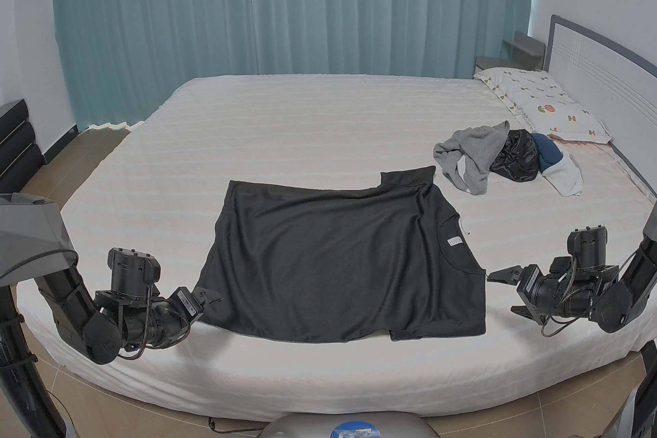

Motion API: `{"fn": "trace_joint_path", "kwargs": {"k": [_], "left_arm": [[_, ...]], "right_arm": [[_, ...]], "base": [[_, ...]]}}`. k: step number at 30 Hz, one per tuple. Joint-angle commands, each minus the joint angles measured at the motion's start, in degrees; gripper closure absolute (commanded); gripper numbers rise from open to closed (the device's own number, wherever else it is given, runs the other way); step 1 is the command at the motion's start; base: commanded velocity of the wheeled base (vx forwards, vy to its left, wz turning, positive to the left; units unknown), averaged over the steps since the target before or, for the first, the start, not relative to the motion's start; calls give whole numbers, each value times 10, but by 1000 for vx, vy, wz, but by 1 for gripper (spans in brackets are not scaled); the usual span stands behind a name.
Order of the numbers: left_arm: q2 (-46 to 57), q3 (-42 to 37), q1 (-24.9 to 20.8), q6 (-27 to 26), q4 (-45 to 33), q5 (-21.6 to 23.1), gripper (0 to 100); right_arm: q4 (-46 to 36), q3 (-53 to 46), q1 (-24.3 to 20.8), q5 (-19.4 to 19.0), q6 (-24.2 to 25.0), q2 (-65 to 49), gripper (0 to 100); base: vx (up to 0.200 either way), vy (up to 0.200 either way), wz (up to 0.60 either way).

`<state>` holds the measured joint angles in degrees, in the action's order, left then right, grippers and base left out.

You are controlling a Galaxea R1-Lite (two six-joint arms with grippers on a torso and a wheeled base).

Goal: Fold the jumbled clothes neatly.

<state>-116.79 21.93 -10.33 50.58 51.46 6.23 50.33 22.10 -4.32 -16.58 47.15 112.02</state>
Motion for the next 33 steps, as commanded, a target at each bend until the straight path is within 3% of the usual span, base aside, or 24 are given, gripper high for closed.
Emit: {"fn": "trace_joint_path", "kwargs": {"k": [1, 13, 21, 22, 29, 33], "left_arm": [[-16, 7, 12, 0, 1, -3, 0], [-94, 67, 22, -1, 5, -53, 0], [-118, 109, 27, 0, 5, -58, 0], [-121, 109, 27, 0, 5, -58, 100], [-92, 86, 34, 0, 5, -68, 100], [-58, 76, 40, 0, 5, -72, 100]], "right_arm": [[0, 0, -2, 0, 0, 2, 0], [0, 0, -10, 4, -1, 18, 0], [0, 4, -10, 4, -1, 20, 0], [0, 5, -10, 4, -1, 22, 0], [6, 11, -24, 4, -3, 51, 0], [48, 32, -32, 10, -3, 103, 0]], "base": [[0, 0, 0], [0, 0, 0], [0, 0, 0], [0, 0, 0], [0, 0, 0], [0, 0, 0]]}}
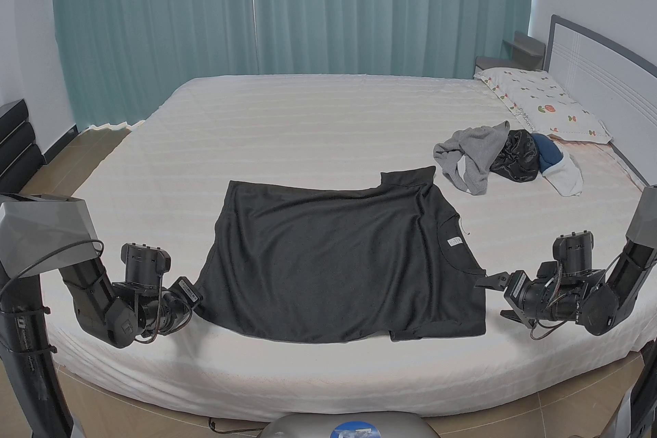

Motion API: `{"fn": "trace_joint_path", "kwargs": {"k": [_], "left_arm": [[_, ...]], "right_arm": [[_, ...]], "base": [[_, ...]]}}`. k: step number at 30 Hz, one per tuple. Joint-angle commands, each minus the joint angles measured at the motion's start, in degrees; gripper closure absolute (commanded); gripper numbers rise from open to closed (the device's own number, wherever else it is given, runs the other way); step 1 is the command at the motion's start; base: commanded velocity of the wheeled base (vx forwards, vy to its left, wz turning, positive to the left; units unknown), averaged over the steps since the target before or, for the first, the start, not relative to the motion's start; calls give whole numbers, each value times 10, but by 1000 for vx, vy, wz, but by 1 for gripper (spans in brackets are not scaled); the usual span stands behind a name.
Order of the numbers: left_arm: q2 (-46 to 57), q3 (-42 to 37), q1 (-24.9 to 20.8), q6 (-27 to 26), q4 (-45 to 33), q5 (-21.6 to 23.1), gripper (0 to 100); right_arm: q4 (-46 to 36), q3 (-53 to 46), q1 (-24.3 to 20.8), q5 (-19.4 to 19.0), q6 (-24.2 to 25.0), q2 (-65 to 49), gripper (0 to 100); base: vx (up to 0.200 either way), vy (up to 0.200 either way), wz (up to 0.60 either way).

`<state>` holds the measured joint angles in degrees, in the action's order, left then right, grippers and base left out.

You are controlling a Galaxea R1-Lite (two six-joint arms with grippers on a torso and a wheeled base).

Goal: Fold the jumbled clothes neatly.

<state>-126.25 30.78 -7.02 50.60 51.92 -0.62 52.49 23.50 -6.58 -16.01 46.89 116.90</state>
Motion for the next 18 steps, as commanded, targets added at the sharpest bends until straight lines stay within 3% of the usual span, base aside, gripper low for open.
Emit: {"fn": "trace_joint_path", "kwargs": {"k": [1, 15, 16, 18], "left_arm": [[47, -16, 7, 1, 0, -3, 100], [84, -21, 10, 0, 1, -3, 100], [85, -21, 10, 0, 1, -3, 100], [85, -21, 10, -1, 2, -3, 100]], "right_arm": [[40, 21, -12, 11, 0, 70, 0], [72, 68, -17, 33, -5, 141, 0], [72, 72, -18, 34, -5, 141, 100], [70, 80, -18, 34, -5, 140, 100]], "base": [[0, 0, 0], [0, 0, 0], [0, 0, 0], [0, 0, 0]]}}
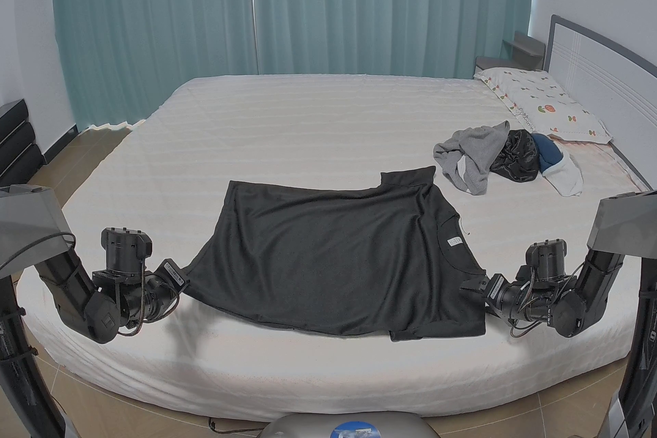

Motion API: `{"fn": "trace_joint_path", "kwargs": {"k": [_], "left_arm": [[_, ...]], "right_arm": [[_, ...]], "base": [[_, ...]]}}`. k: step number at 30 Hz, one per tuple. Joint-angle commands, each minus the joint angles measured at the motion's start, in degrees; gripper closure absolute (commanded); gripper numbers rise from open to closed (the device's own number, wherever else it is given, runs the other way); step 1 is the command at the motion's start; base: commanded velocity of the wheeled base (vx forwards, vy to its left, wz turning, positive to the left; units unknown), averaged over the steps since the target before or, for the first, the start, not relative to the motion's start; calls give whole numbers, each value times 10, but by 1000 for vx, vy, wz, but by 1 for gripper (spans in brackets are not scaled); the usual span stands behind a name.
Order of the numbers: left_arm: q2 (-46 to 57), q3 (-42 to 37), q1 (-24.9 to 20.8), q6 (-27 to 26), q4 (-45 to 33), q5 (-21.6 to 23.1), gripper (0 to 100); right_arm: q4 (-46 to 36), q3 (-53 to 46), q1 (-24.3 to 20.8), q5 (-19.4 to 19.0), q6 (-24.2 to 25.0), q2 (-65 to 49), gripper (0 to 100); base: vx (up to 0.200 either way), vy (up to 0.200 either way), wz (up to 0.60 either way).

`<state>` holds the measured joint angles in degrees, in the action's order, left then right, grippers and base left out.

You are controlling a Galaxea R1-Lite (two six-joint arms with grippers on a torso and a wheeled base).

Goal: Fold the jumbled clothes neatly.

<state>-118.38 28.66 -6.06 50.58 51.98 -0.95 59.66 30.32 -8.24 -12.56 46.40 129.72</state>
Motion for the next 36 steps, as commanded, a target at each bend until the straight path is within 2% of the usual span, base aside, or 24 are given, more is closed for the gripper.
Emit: {"fn": "trace_joint_path", "kwargs": {"k": [1, 4, 9, 15, 20, 23, 30, 33, 36], "left_arm": [[7, 1, 3, 0, 1, 0, 100], [5, 3, 3, 0, 8, -1, 100], [-1, 9, 14, 1, 66, -2, 100], [-15, 35, 22, 6, 73, -8, 100], [-32, 60, 24, 50, 78, -8, 100], [-44, 61, 24, 51, 81, -8, 100], [-65, 62, 20, 51, 91, -8, 100], [-72, 62, 19, 51, 91, -8, 100], [-77, 60, 18, 51, 91, -8, 100]], "right_arm": [[-2, 21, -1, 2, 0, 10, 100], [-6, 43, 2, 10, 0, 8, 100], [-20, 125, 5, 45, -1, 9, 100], [-59, 196, 3, 56, -1, 3, 100], [-113, 301, 4, 58, 1, 27, 100], [-131, 357, 2, 60, 1, 56, 100], [-184, 483, -11, 105, -1, 135, 100], [-182, 527, -12, 119, 0, 164, 100], [-180, 563, -12, 151, 7, 201, 100]], "base": [[0, 0, 0], [0, 0, 0], [0, 0, 0], [0, 0, 0], [0, 0, 0], [0, 0, 0], [0, 0, 0], [0, 0, 0], [0, 0, 0]]}}
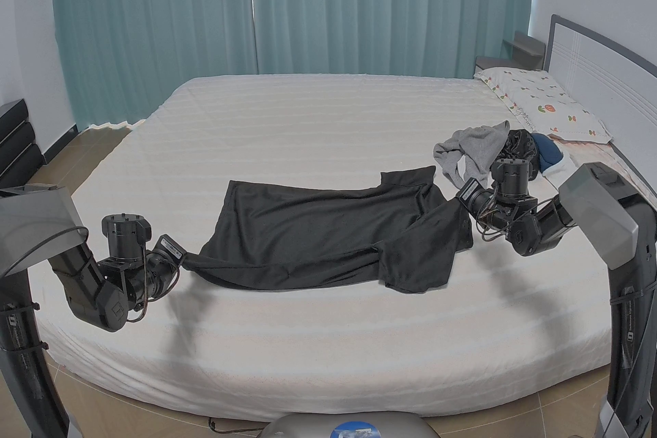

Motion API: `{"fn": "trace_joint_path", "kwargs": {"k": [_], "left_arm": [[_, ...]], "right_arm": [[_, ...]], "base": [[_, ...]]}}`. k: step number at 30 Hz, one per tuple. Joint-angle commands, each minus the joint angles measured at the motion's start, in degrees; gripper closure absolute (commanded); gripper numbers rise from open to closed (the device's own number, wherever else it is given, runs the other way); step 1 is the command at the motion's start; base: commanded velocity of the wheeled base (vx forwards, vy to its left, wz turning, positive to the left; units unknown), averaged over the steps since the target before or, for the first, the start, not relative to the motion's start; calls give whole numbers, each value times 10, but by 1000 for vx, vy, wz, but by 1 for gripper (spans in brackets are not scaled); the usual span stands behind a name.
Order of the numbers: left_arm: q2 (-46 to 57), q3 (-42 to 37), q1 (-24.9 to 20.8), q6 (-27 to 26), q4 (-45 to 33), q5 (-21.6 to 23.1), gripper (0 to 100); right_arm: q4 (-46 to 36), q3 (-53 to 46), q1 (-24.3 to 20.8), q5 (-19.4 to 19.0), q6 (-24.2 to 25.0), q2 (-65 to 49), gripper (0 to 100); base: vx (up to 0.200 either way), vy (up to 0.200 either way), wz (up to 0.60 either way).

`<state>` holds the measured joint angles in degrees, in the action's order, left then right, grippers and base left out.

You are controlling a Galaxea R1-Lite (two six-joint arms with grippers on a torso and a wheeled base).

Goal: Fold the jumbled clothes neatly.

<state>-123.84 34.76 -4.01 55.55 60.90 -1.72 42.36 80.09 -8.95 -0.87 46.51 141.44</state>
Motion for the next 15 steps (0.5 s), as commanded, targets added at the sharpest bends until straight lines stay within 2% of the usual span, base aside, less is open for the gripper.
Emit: {"fn": "trace_joint_path", "kwargs": {"k": [1, 3, 5, 6, 15], "left_arm": [[-23, -1, -2, 1, 2, 0, 100], [-23, -3, -2, 1, 3, 0, 100], [-23, -4, -2, 1, 3, 0, 100], [-23, -5, -2, 1, 3, 0, 100], [-24, -7, -2, 1, 3, 0, 100]], "right_arm": [[-7, 67, -5, 38, 6, 88, 100], [-7, 67, -5, 57, 4, 115, 100], [-8, 67, -5, 57, 3, 119, 100], [-7, 67, -4, 57, 4, 119, 0], [5, 33, 9, 51, 18, 47, 0]], "base": [[0, 0, 0], [0, 0, 0], [0, 0, 0], [0, 0, 0], [0, 0, 0]]}}
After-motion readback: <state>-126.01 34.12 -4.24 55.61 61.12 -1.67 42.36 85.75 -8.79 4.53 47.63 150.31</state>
